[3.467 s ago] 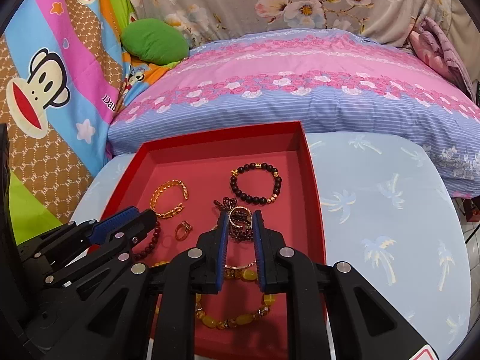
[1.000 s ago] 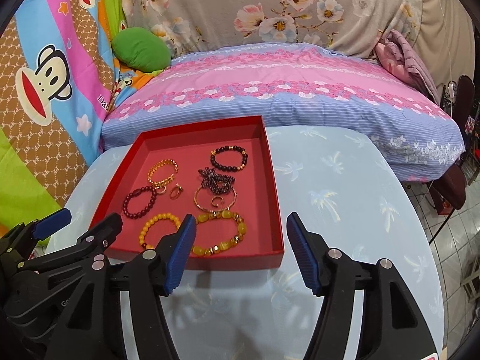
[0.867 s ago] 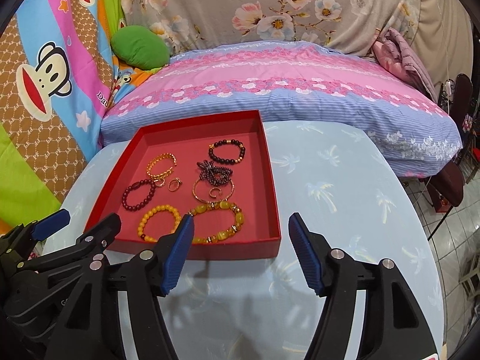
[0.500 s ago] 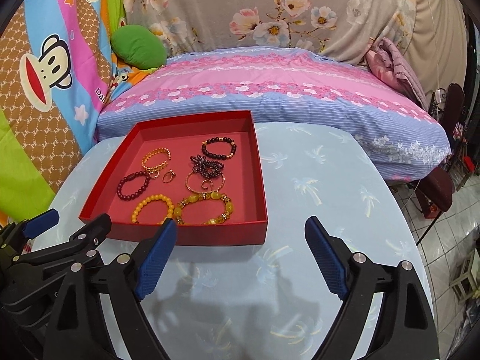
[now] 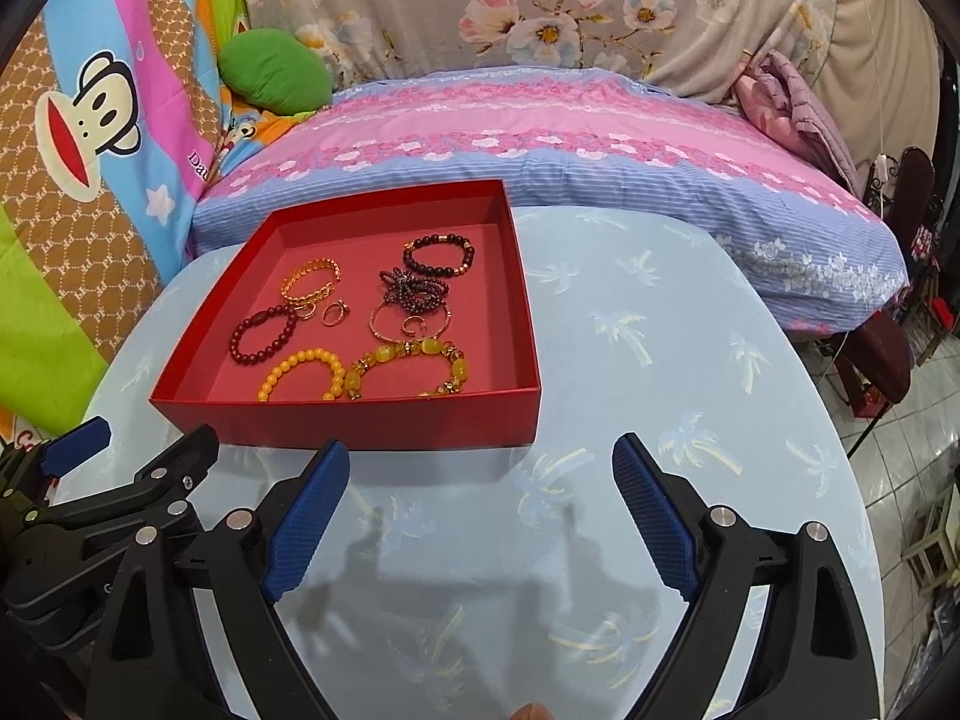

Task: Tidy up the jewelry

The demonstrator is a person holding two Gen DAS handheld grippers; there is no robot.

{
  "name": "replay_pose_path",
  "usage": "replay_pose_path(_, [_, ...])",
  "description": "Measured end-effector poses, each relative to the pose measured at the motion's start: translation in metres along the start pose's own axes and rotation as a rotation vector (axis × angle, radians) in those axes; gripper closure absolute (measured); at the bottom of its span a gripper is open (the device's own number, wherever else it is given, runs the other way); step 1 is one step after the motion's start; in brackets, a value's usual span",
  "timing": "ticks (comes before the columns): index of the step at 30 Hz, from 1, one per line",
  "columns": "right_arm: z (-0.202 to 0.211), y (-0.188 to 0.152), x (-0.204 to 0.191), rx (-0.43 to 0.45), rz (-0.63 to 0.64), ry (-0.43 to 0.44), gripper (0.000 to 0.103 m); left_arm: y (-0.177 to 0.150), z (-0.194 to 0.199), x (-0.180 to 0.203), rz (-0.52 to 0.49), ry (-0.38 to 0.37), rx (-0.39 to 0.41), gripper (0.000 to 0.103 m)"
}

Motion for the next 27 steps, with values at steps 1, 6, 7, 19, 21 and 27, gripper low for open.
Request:
replay_pose_path(1, [0.0005, -0.0006, 0.0000, 0.001, -0.002, 0.001, 0.017, 0.0001, 0.0000, -0.0002, 0.000, 0.000, 0.001, 0.013])
replay_pose_path(6, [0.0008, -0.0012, 0.0003, 0.010, -0.011, 0.008, 0.012, 0.0007, -0.0004, -0.0011, 0.005, 0.002, 0.001, 0.012])
replay_pose_path(7, [0.0008, -0.0012, 0.0002, 0.010, -0.010, 0.007, 0.012, 0.0006, -0.0004, -0.0012, 0.006, 0.003, 0.001, 0.012])
replay_pose_path(19, [0.0053, -0.0029, -0.0011, 0.020, 0.004, -0.017, 0.012, -0.0028, -0.0027, -0.0040, 0.020, 0.009, -0.009, 0.009])
replay_pose_path(21, [0.0045, -0.0044, -0.0012, 0.015, 0.002, -0.015, 0.012, -0.0036, -0.0033, -0.0044, 0.019, 0.010, -0.011, 0.009])
replay_pose_path(27, [0.0028, -0.0061, -0.0010, 0.004, -0.007, -0.007, 0.012, -0.0048, -0.0047, -0.0053, 0.018, 0.015, -0.014, 0.009])
Point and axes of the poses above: each gripper's, at about its wrist camera, not at the fingertips, and z roughly against the way its jaws point, x to its right, y to its top, the point moved 5 cm from there along -z, roughly the way its jaws point, and after that the axes turned 9 degrees about z, right-handed, at the moved point
